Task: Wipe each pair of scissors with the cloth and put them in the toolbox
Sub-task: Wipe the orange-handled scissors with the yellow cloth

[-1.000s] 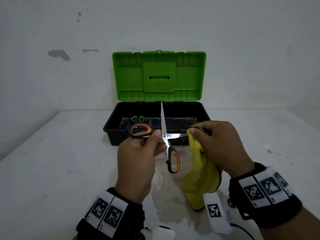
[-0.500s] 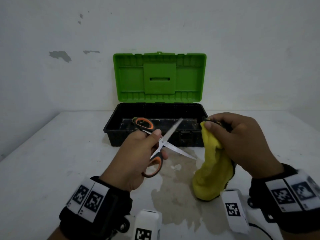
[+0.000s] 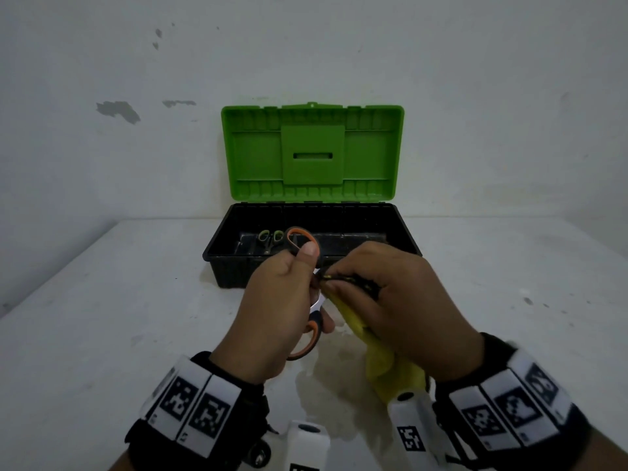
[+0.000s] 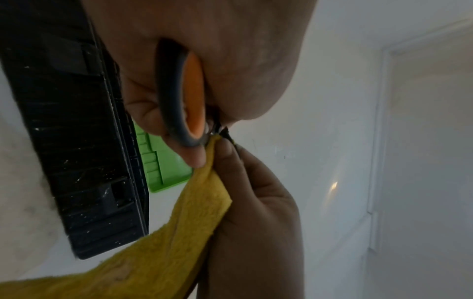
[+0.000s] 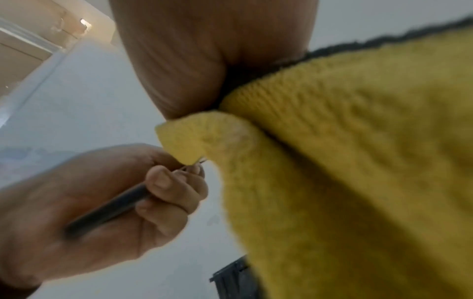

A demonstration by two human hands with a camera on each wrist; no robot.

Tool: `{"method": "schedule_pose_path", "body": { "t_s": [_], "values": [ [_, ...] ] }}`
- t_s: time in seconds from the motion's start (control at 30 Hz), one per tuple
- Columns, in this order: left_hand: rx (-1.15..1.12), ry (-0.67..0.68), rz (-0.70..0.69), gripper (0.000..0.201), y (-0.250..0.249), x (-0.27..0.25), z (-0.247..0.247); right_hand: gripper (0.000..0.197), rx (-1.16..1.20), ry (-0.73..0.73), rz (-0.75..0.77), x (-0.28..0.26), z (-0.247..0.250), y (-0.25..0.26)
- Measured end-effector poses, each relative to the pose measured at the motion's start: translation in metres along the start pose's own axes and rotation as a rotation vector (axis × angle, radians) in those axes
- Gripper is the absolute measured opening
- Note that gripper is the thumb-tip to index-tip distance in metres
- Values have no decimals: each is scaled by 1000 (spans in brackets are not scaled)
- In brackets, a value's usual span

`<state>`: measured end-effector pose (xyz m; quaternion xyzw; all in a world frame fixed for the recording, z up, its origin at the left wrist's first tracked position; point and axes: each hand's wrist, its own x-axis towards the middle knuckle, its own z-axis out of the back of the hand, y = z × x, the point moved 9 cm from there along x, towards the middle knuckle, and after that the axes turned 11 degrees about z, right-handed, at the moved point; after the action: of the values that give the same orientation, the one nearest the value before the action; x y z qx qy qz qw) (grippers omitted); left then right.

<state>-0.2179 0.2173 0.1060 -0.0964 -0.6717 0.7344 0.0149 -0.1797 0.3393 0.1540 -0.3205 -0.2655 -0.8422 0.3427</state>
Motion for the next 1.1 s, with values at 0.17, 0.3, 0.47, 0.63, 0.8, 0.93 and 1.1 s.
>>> {"method": "schedule_pose_path", "body": {
  "t_s": [0.17,0.3,0.47,0.63,0.8,0.93,1.1],
  "values": [
    [-21,-17,9,43,5,1,2,7,-35,-87,-72,-5,7,-14],
    [-19,-7,-3,43,4,-1,0,7,-35,-31,-32,-6,2,-7],
    [-21,-14,-12,44,1,-1,1,3,-69,-110,-96,-5,12,-19],
    [-26,-3,-15,45,2,-3,3,4,-50,-90,-63,-7,7,-15],
    [-25,-7,8,45,6,-1,5,4,-71,-124,-133,-10,14,-28],
    [-7,0,4,46,6,-1,3,5,-69,-118,-86,-11,14,-20],
    [19,-4,3,47,6,2,4,5,-94,-202,-176,-15,27,-42]
  ]
}}
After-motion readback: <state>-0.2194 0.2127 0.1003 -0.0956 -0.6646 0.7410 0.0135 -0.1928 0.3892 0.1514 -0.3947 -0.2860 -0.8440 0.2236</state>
